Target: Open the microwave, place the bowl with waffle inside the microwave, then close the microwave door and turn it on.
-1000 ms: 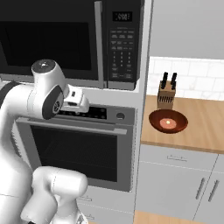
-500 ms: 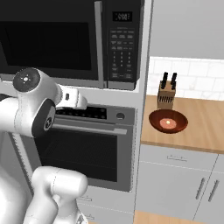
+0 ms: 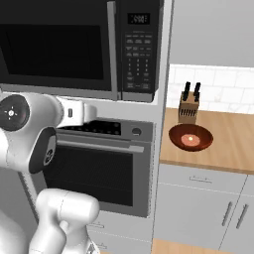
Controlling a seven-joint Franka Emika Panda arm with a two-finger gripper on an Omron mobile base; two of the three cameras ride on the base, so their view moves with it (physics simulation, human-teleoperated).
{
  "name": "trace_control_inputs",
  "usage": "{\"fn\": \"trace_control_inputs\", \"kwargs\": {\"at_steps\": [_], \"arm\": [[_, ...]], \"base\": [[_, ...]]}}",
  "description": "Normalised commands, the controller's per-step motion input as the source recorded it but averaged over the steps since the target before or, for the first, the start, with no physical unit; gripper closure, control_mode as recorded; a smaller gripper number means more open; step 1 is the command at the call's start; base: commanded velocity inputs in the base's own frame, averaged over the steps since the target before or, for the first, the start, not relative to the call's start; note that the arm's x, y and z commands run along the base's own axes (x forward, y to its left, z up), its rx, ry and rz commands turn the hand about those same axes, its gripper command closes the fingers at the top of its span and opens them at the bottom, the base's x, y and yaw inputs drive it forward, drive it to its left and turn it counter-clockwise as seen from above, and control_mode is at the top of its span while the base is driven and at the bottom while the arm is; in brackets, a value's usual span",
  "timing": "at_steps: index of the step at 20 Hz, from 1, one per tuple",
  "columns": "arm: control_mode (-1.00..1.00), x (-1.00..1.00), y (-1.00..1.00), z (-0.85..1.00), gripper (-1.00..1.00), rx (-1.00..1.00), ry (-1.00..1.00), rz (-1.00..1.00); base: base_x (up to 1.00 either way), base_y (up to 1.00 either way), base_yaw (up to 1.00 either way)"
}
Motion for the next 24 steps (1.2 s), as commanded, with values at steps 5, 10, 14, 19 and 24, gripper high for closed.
{"fn": "trace_control_inputs", "kwargs": {"at_steps": [5, 10, 14, 19, 24], "arm": [[-1.00, -0.34, -0.09, 0.36, -1.00, 0.00, -0.26, 0.00], [-1.00, -0.26, -0.04, 0.40, -1.00, 0.00, -0.21, 0.00], [-1.00, -0.14, -0.19, 0.42, -1.00, 0.01, -0.12, 0.00], [-1.00, -0.01, -0.25, 0.40, -1.00, 0.03, -0.01, 0.00], [-1.00, 0.00, -0.07, 0.15, -1.00, 0.00, 0.00, 0.00]], "base": [[0.00, 0.00, 0.00], [0.00, 0.00, 0.00], [0.00, 0.00, 0.00], [0.00, 0.00, 0.00], [0.00, 0.00, 0.00]]}}
